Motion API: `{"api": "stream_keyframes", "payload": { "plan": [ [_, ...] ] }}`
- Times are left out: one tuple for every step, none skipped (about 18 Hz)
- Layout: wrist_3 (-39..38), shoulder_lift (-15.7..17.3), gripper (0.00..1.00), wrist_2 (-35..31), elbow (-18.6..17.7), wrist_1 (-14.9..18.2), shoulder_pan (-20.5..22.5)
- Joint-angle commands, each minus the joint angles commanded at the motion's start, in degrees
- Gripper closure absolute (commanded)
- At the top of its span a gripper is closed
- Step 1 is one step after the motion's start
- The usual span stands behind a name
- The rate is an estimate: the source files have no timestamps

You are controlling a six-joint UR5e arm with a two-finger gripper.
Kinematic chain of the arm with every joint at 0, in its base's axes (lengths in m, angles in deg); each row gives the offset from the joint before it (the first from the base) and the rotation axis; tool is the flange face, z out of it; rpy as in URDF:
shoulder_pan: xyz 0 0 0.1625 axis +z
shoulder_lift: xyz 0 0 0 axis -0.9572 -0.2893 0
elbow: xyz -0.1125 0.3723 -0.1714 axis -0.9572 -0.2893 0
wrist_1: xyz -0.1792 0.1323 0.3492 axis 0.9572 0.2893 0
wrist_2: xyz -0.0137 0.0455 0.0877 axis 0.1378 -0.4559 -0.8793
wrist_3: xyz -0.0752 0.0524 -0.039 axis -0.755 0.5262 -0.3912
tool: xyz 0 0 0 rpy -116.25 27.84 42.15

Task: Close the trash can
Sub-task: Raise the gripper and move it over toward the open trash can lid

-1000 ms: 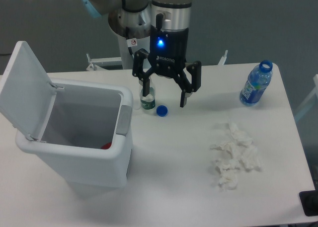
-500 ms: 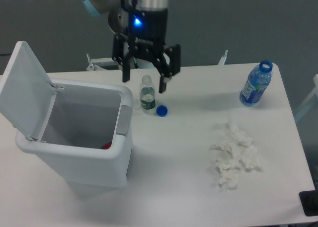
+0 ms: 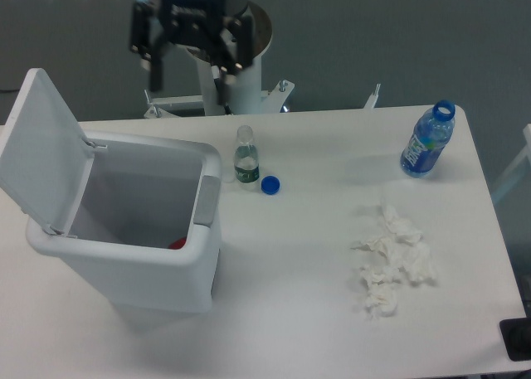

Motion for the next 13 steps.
{"api": "stream_keyframes", "payload": {
  "plan": [
    [-0.4,0.6,0.00,1.3,-0.1,0.0,-0.7],
    [-1.2,0.8,0.00,2.9,-0.1,-0.1,-1.2],
    [-2.5,1.2,0.00,3.9,-0.1,-0.1,-1.7],
    [-3.9,1.7,0.00,4.8,0.0,-0.1,-1.7],
    [-4.5,2.0,0.00,6.3,-0.1,-0.2,-2.1],
    [-4.5,2.1,0.00,8.3,0.0,-0.3,-2.5],
    [-4.5,1.9,0.00,10.5,0.1,-0.4,-2.8],
    [-4.5,1.9,0.00,13.0,0.3,-0.6,-3.2],
    [-4.4,1.7,0.00,15.6,0.3,-0.7,-3.3],
    [-4.5,1.6,0.00,18.0,0.4,-0.8,-3.7],
    [-4.5,1.7,0.00,19.7,0.5,-0.9,-4.3],
    [-4.5,1.7,0.00,20.3,0.6,-0.9,-4.6],
    [-4.5,1.7,0.00,20.3,0.6,-0.9,-5.3]
  ]
}}
